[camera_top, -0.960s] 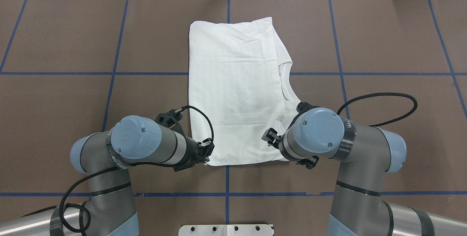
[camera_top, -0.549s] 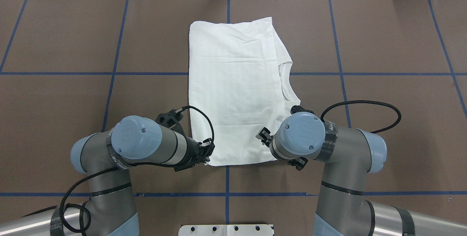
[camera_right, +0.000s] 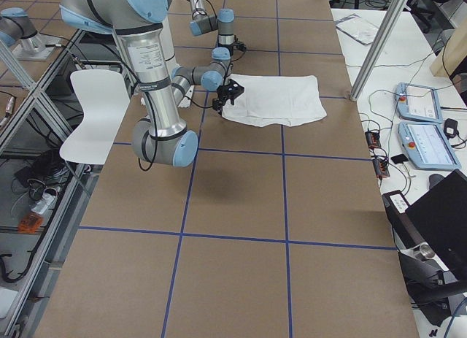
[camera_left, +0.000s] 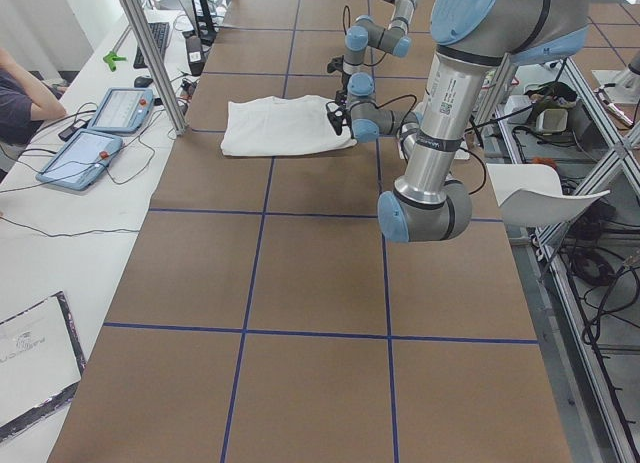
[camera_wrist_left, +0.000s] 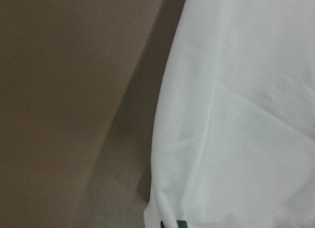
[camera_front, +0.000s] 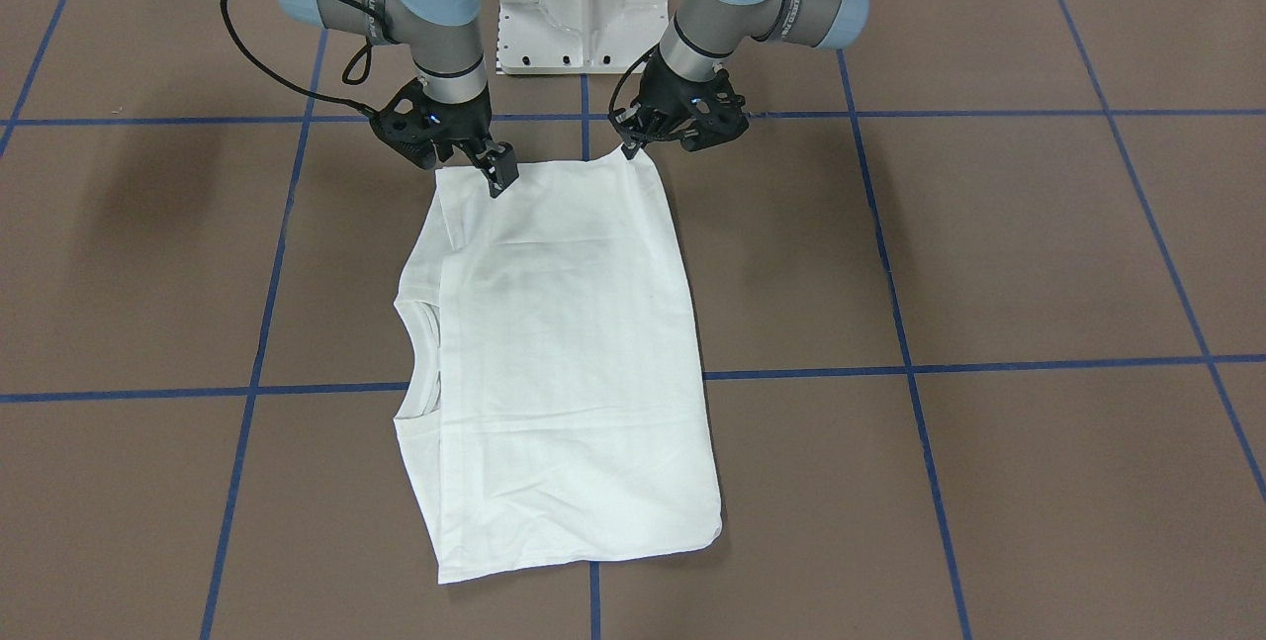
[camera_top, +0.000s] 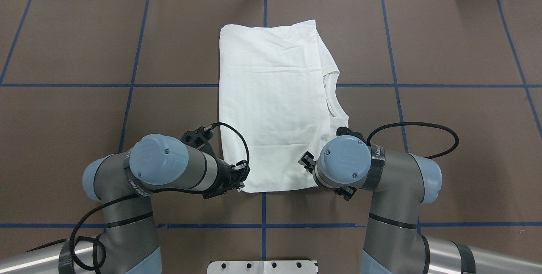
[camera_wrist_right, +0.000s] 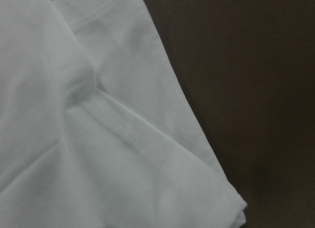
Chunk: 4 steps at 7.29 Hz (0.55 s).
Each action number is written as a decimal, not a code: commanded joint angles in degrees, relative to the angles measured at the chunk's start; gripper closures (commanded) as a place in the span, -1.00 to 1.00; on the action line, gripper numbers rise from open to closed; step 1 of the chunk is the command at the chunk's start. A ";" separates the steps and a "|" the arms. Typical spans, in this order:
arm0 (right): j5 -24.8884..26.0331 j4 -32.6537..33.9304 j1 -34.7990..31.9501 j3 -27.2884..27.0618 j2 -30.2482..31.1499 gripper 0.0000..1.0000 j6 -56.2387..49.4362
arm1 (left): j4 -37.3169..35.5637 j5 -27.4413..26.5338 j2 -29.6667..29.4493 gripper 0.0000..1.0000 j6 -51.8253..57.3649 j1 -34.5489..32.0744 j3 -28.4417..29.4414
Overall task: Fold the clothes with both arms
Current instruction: 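Move the right gripper to the shirt's near corner beside the left gripper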
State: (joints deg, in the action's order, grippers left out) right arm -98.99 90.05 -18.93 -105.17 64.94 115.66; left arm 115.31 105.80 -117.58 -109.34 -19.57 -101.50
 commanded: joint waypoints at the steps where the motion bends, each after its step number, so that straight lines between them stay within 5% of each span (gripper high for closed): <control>1: 0.20 0.04 0.38 1.27 0.19 -1.00 0.00 | 0.00 -0.07 -0.28 1.00 0.00 0.06 0.07; 4: 0.20 -0.23 0.12 1.55 -0.08 -0.94 -0.09 | 0.09 -0.07 -0.29 1.00 0.00 0.06 0.34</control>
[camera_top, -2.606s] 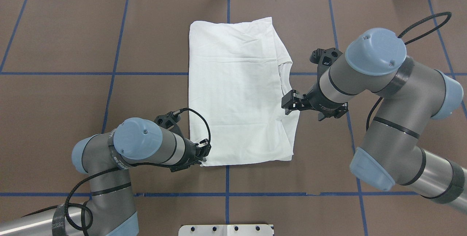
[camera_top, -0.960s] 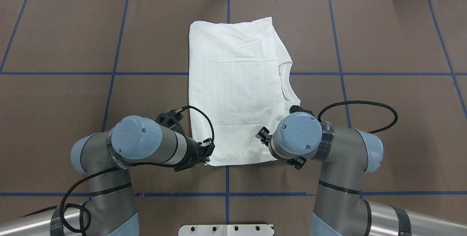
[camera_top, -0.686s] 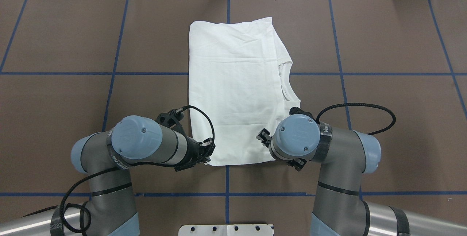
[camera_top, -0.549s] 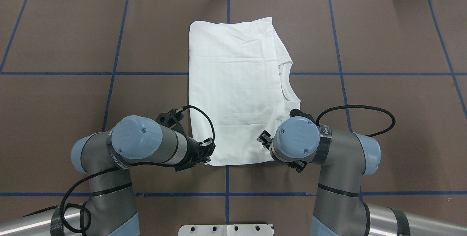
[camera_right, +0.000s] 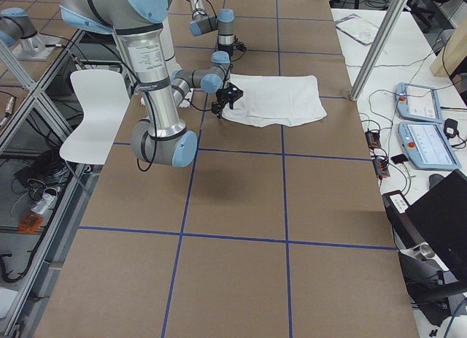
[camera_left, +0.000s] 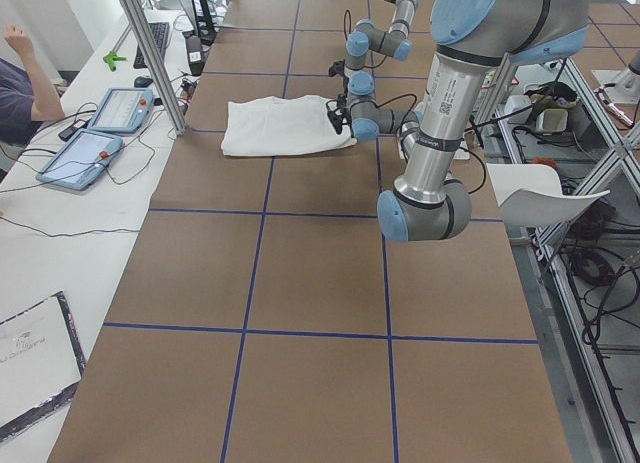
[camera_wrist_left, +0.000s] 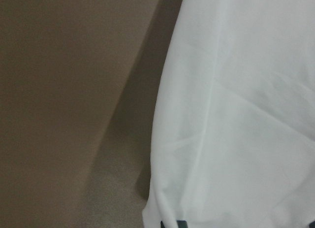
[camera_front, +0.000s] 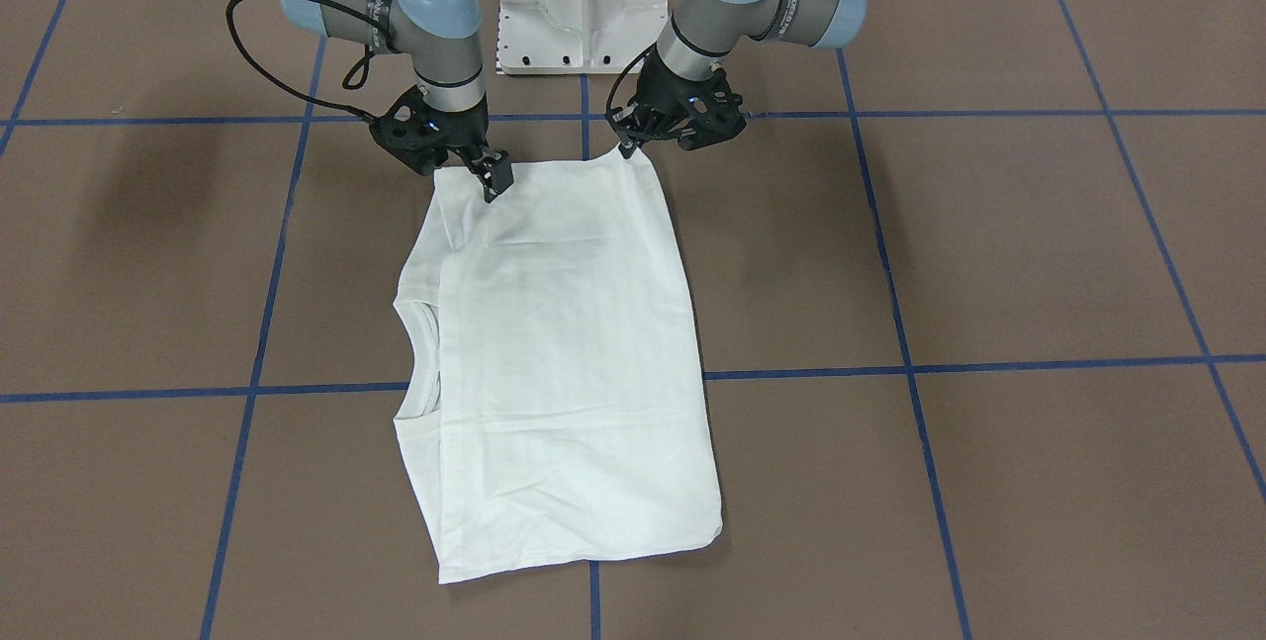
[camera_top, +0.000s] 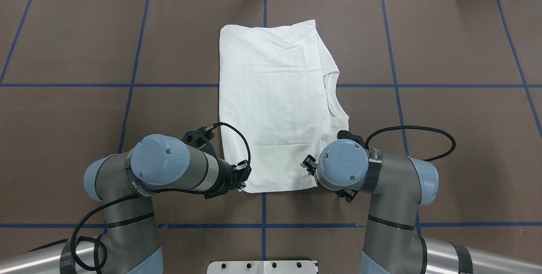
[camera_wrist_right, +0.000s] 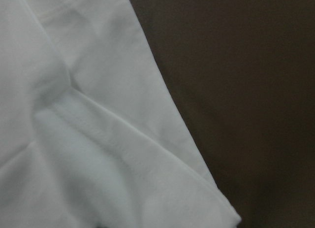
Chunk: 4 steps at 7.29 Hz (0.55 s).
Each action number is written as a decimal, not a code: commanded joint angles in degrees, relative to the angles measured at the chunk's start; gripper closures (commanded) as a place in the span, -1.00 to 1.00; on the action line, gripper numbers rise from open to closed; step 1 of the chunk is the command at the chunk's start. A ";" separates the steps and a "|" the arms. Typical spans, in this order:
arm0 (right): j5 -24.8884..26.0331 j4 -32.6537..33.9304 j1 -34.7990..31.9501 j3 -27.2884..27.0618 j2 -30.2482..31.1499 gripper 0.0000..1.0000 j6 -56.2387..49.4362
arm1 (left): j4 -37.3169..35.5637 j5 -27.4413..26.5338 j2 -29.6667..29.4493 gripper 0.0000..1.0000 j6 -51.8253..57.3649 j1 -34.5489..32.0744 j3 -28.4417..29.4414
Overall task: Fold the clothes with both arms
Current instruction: 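Move the right gripper to the shirt's near corner beside the left gripper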
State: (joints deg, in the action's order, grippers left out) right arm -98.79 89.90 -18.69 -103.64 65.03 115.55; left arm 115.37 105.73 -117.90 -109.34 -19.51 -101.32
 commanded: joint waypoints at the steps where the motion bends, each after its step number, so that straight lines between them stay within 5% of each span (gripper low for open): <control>1: 0.00 0.10 -0.47 -0.59 -0.25 -0.69 0.02 | 0.03 -0.09 0.04 1.00 0.00 0.00 0.25; 2: -0.08 0.28 -0.65 -0.94 -0.34 -0.40 0.02 | -0.06 0.00 0.04 1.00 0.00 -0.09 0.34; 4: -0.35 0.37 -1.18 -1.82 -0.43 0.48 -0.15 | 0.03 0.00 0.04 1.00 0.00 0.00 0.51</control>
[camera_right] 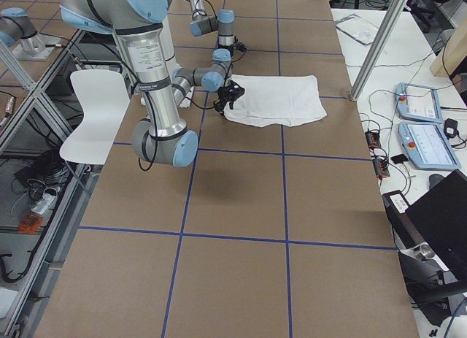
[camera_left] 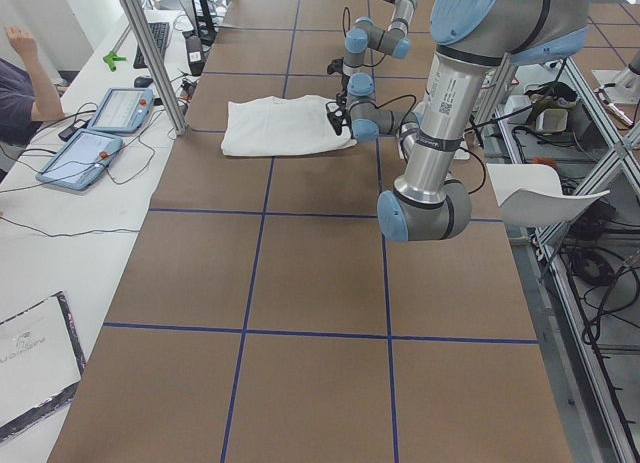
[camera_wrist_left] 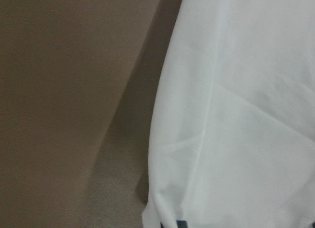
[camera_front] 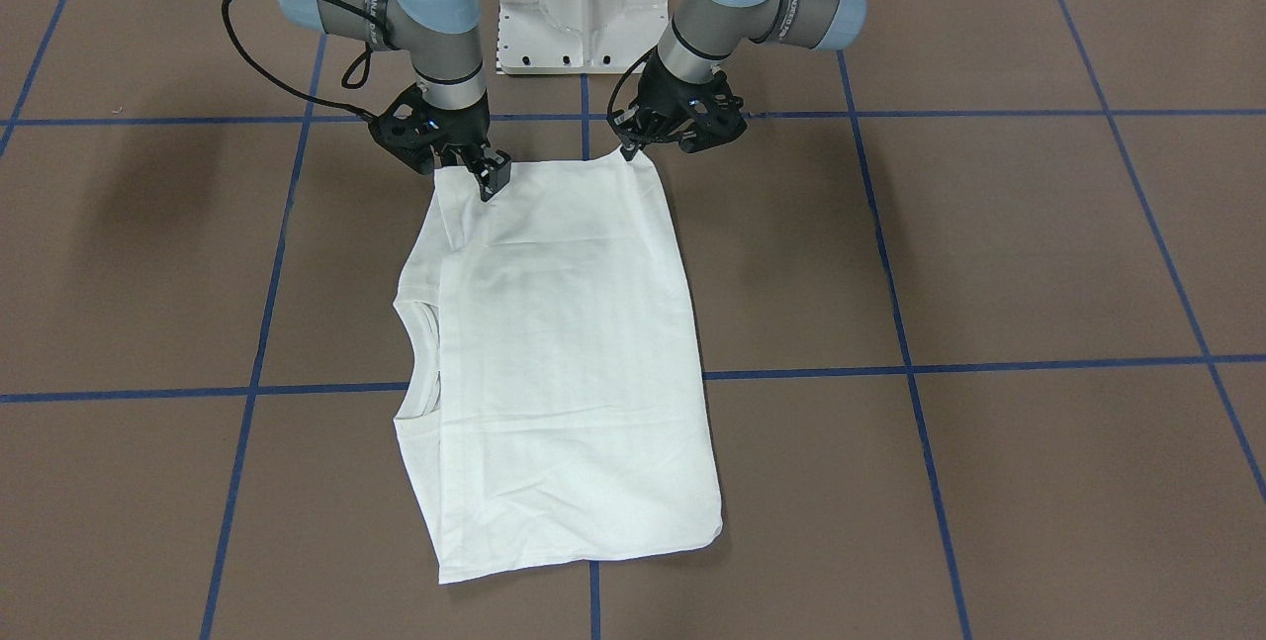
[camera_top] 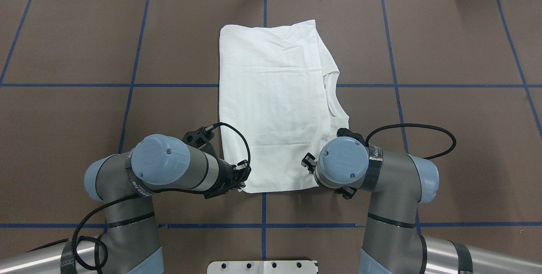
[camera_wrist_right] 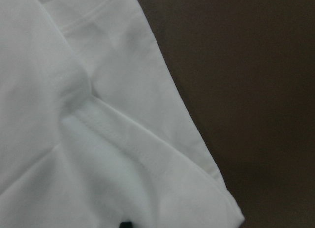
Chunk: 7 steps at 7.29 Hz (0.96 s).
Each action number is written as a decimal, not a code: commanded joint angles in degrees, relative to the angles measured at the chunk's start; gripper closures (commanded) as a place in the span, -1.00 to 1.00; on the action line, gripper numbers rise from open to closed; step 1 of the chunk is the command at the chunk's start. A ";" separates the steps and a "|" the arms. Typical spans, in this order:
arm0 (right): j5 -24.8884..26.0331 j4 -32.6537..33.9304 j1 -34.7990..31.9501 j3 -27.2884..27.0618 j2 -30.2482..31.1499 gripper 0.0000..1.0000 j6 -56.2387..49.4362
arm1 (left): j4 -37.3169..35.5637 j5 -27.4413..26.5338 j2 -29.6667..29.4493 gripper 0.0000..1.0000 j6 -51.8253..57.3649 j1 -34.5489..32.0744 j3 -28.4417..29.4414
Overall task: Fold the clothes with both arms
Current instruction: 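Move the right gripper to the shirt's near corner beside the left gripper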
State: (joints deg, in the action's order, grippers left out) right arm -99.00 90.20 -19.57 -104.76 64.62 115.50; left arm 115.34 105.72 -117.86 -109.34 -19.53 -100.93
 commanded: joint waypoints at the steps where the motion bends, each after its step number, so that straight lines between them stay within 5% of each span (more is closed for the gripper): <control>1: -0.14 0.15 -0.29 -0.80 -0.02 0.52 -0.01 | 0.06 -0.08 0.00 1.00 0.00 0.02 0.29; 2: -0.14 0.15 -0.21 -0.71 -0.02 0.53 -0.01 | 0.15 -0.08 0.00 1.00 0.00 0.02 0.38; 4: -0.14 0.15 -0.38 -0.89 -0.28 1.00 -0.01 | 0.23 0.01 0.00 1.00 0.00 0.02 0.38; 7: -1.19 0.24 -1.26 -5.97 0.59 1.00 -0.01 | -0.11 0.18 0.09 1.00 0.00 -0.07 -2.59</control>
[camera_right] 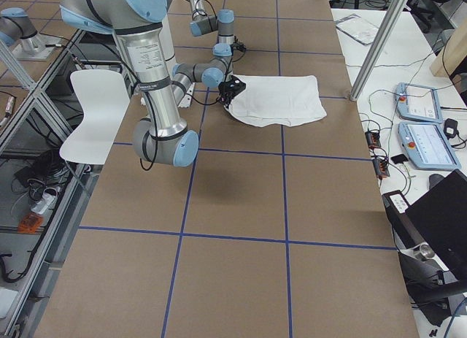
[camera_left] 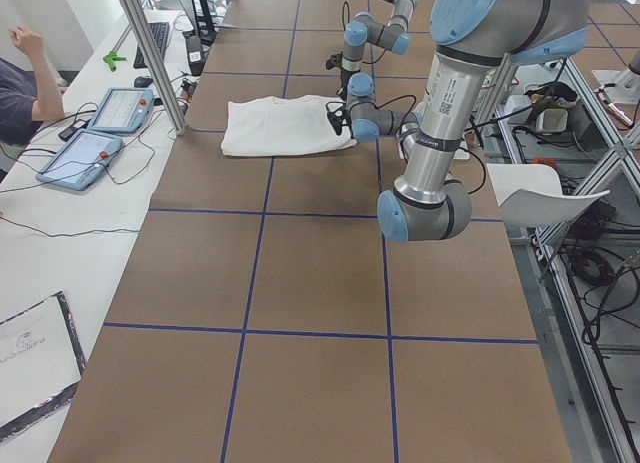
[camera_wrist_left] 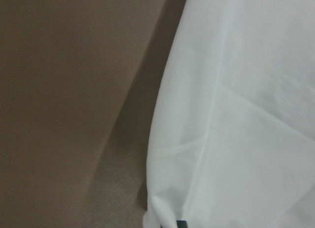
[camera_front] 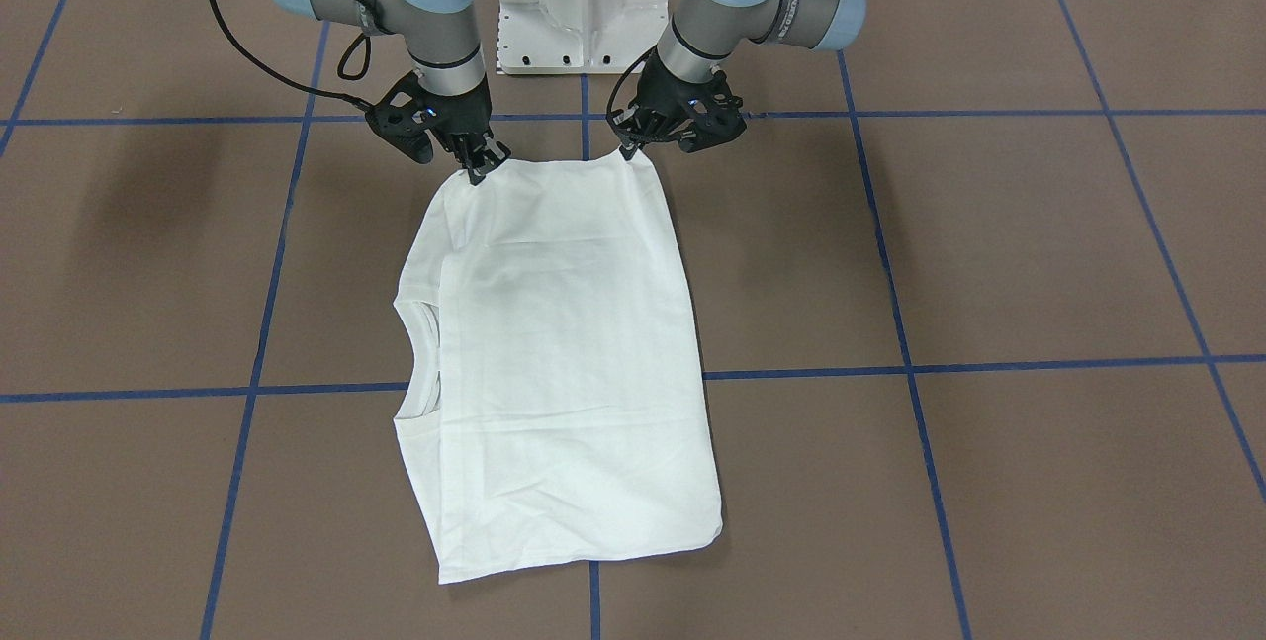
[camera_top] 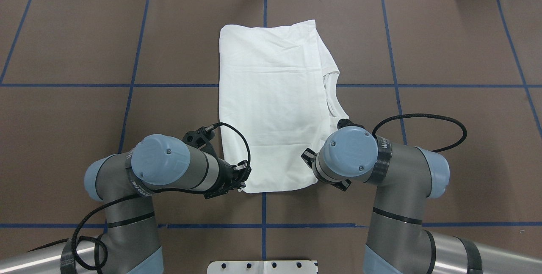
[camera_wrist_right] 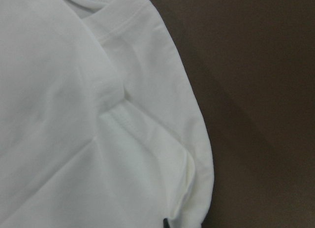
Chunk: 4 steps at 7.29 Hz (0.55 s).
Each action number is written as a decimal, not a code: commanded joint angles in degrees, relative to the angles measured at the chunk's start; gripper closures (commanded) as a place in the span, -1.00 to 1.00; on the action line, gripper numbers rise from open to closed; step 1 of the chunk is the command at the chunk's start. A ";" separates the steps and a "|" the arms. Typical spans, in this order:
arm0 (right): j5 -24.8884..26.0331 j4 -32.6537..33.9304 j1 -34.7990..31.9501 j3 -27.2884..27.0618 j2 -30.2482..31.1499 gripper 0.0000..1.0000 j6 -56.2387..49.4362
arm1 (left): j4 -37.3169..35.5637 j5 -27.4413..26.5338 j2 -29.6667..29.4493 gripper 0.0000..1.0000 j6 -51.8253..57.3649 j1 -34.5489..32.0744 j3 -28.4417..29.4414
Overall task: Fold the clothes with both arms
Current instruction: 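Move the right gripper to the shirt's near corner beside the left gripper, then grasp the near edge with both grippers and lift it over the shirt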
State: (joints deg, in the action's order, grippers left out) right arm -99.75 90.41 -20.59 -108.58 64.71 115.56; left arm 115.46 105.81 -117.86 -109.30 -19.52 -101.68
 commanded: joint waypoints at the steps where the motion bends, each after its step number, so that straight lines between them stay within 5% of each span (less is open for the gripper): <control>1: -1.22 0.03 -0.24 -3.03 0.86 1.00 -0.16 | -1.54 0.28 0.35 1.00 -0.04 0.01 -4.11; 4: -10.06 0.03 1.25 -10.66 4.36 1.00 0.01 | -14.59 2.12 0.62 1.00 -0.04 3.95 -15.96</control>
State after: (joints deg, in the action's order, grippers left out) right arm -105.03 90.47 -19.81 -115.94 67.54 115.48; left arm 107.22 107.24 -117.28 -109.31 -17.57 -112.44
